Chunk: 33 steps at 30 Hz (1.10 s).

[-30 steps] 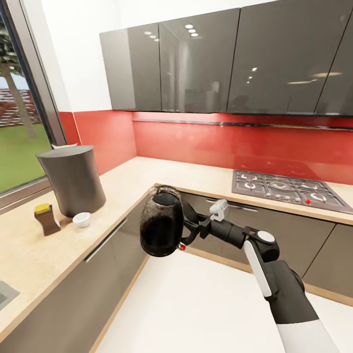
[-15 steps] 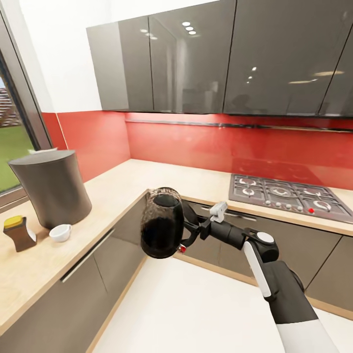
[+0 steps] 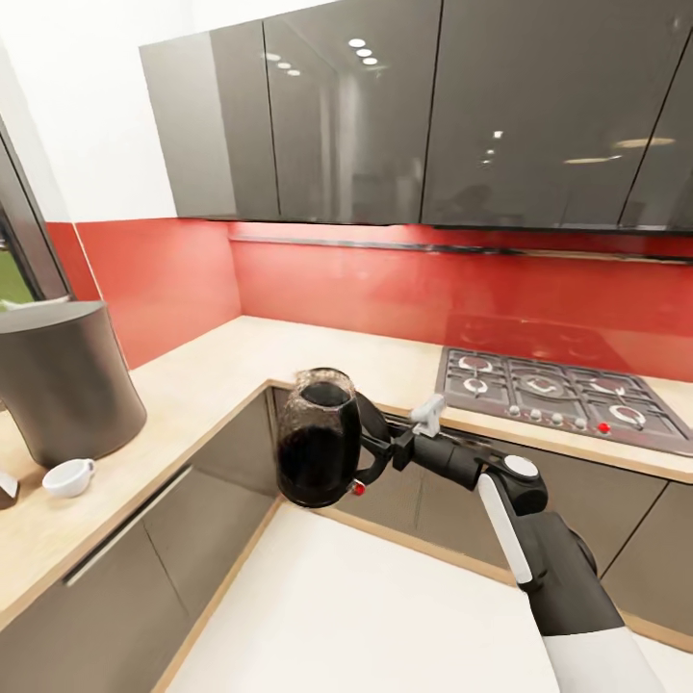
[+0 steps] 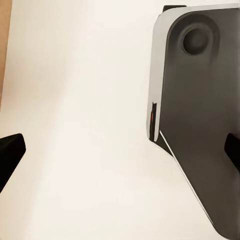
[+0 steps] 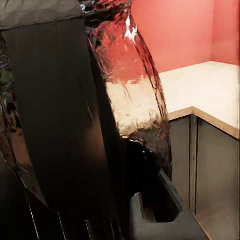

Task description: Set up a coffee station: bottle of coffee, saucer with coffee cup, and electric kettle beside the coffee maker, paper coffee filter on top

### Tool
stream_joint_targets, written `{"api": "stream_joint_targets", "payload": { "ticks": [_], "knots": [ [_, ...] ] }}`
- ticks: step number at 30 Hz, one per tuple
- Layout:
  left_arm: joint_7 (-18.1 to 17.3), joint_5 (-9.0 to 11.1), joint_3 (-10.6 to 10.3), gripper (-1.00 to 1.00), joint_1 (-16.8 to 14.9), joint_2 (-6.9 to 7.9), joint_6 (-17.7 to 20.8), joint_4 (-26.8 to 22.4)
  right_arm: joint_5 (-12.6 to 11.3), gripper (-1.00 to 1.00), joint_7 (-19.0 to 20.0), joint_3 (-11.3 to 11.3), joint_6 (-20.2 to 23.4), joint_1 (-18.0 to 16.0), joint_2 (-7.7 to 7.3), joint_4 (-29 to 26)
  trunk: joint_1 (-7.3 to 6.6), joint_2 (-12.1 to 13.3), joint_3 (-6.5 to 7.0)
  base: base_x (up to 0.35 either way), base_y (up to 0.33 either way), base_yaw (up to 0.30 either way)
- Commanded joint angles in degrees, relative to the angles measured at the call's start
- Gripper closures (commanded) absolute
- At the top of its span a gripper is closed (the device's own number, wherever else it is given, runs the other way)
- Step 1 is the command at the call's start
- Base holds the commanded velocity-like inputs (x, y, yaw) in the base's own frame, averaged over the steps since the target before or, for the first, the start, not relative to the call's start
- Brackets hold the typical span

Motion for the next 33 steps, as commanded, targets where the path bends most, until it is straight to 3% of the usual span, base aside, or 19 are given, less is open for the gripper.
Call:
{"api": "stream_joint_targets", "payload": {
  "ticks": [1, 15, 33],
  "knots": [
    [-0.39, -0.52, 0.49, -1.0, 0.04, -0.04, 0.29, -0.24, -0.8, 1.0, -0.08, 0.04, 0.49, -0.05, -0.04, -0.05, 0.05, -0.12, -0.11, 0.181, -0.228, 0.0],
    [-0.39, -0.52, 0.54, -1.0, 0.04, -0.05, 0.29, -0.23, -0.8, 1.0, -0.08, 0.04, 0.48, -0.05, -0.01, -0.05, 0.05, -0.12, -0.11, 0.182, -0.228, 0.017],
    [-0.39, -0.52, 0.47, -1.0, 0.04, -0.05, 0.29, -0.23, -0.8, 1.0, -0.08, 0.04, 0.48, -0.06, 0.05, -0.05, 0.05, -0.12, -0.11, 0.217, -0.211, 0.259]
  ]
}}
